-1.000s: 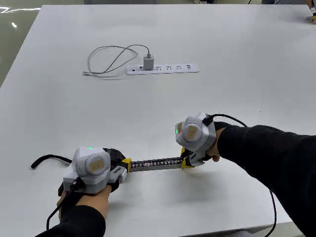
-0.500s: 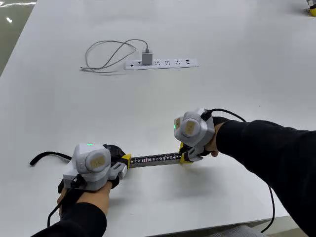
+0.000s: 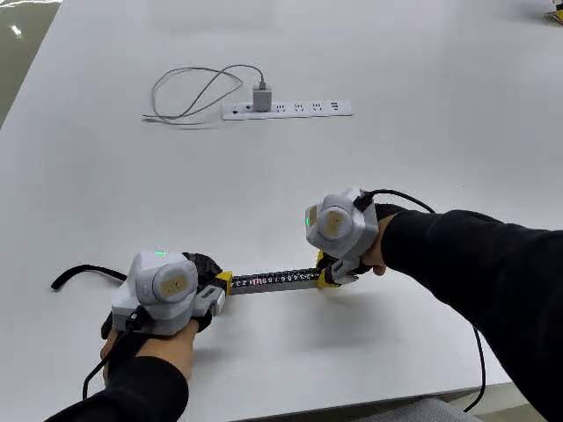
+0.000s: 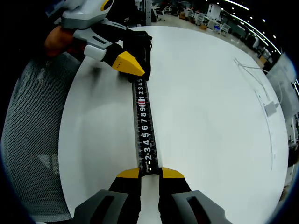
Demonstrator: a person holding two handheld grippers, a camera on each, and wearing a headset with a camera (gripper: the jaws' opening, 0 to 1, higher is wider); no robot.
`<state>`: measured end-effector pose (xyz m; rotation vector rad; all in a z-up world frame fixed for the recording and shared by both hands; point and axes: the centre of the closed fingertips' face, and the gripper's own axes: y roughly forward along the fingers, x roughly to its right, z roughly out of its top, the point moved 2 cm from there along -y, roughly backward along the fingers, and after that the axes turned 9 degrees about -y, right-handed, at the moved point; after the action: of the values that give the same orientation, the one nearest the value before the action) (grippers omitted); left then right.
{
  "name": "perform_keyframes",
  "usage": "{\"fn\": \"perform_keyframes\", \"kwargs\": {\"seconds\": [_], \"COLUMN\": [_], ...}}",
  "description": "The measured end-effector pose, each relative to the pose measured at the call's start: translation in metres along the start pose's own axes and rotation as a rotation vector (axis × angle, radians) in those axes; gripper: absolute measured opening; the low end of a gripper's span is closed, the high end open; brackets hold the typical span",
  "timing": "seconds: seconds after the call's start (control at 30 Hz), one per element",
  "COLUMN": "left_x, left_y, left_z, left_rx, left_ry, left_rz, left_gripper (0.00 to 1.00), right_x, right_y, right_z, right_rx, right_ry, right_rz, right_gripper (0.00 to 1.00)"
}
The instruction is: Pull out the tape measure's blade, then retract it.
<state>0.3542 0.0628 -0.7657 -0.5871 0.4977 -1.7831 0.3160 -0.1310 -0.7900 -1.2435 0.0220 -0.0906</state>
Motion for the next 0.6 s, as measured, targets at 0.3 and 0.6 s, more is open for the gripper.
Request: {"fn": "perform_keyframes", "kwargs": {"seconds": [0.3, 0.6], "left_x": [0.0002, 0.0004], "left_y": [0.0, 0.0002], "left_z": [-0.0003, -0.0003], "left_rx": [0.002, 0.005], "left_ry": [0.004, 0.008], "left_rz": [0.001, -0.001], "left_gripper": [0.63, 0.63], "right_x": [0.0008, 0.0005], "right_y": [0.0007, 0.0017], "right_z": [0.0018, 0.0043], "right_rx": [0.007, 0.025], "right_ry": [0.008, -0.014], "right_rz": [-0.008, -0.008], "right_gripper": [0.1, 0.09]}}
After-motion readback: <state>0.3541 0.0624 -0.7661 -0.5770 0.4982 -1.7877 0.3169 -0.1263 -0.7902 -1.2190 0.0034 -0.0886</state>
